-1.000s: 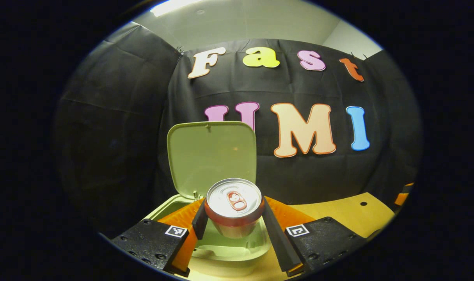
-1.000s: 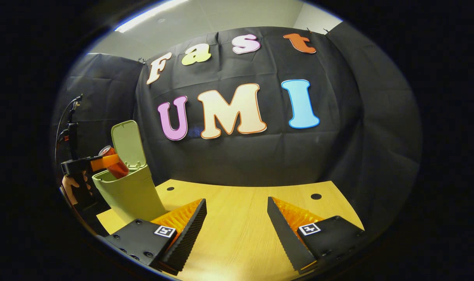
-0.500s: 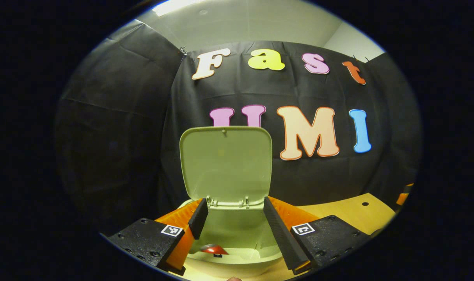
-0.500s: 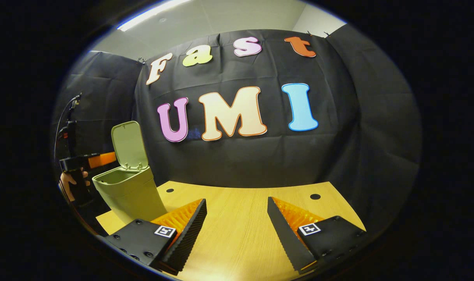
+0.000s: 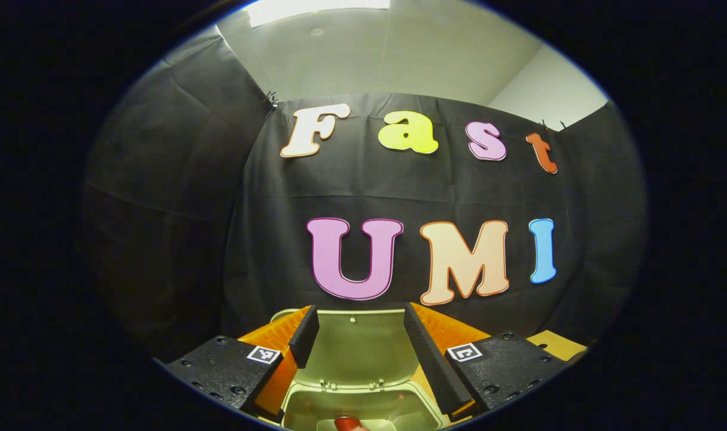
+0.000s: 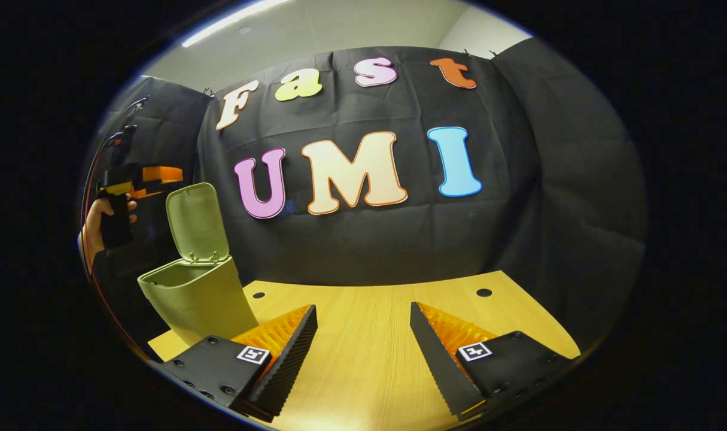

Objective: Press the lid of the desktop garbage bin to open it, pick up the crumpled paper on the desktop and throw it into the bin, then pick up the pop can on the desktop and drop it into the bin, and finally close the garbage bin lid.

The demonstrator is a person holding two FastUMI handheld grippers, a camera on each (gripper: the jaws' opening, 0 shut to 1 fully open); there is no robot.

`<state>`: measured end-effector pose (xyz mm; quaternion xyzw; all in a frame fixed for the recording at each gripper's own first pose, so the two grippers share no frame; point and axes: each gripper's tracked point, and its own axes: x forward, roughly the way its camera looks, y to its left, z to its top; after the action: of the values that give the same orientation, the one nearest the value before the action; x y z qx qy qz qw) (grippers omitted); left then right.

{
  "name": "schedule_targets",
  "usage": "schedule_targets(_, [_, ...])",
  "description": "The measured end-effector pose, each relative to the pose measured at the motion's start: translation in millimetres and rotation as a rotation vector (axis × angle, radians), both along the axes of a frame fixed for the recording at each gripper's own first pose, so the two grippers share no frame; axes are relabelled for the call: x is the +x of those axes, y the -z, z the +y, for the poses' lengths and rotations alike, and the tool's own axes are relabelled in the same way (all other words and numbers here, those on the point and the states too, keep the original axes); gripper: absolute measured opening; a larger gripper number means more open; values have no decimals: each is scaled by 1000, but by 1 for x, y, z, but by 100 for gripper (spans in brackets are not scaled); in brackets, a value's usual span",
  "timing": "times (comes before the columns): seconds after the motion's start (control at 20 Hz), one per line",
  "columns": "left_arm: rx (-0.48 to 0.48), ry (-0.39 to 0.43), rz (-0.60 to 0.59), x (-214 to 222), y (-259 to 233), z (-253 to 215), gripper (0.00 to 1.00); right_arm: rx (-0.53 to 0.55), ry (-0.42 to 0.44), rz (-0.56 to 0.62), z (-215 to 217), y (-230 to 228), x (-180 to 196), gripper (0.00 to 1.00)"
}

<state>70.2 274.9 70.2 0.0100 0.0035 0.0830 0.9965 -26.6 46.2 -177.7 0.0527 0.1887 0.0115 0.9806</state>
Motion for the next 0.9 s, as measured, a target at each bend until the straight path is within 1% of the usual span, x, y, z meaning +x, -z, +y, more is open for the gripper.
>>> schedule_targets(0.15, [9,21,19,26,-3,11,85,-6,28,4,-1,2,-1,98])
schedule_targets(0.3, [-17,45,71,46,10,12,87,-22,40,15,-4,4,-5,98])
schedule_targets(0.35, [-20,48,84,49,15,13,85,-26,42,16,-5,4,-6,98])
schedule_targets(0.45, [-15,50,125,54,27,14,86,-29,42,18,-7,3,-9,98])
schedule_targets(0.5, [-9,45,142,54,32,15,86,-29,41,18,-7,1,-9,98])
schedule_targets(0.7, [-8,46,136,49,29,12,87,-20,17,18,-4,1,-10,98])
schedule_targets(0.75, [-7,43,135,47,29,11,89,-15,8,19,-3,0,-10,98])
schedule_targets(0.8, [-5,38,130,43,28,9,87,-12,-3,20,-2,0,-9,98])
schedule_targets(0.85, [1,33,128,34,27,6,89,-13,-17,19,-1,0,-7,98])
schedule_targets(0.9, [9,28,128,22,29,2,87,-13,-32,19,0,-1,-8,98])
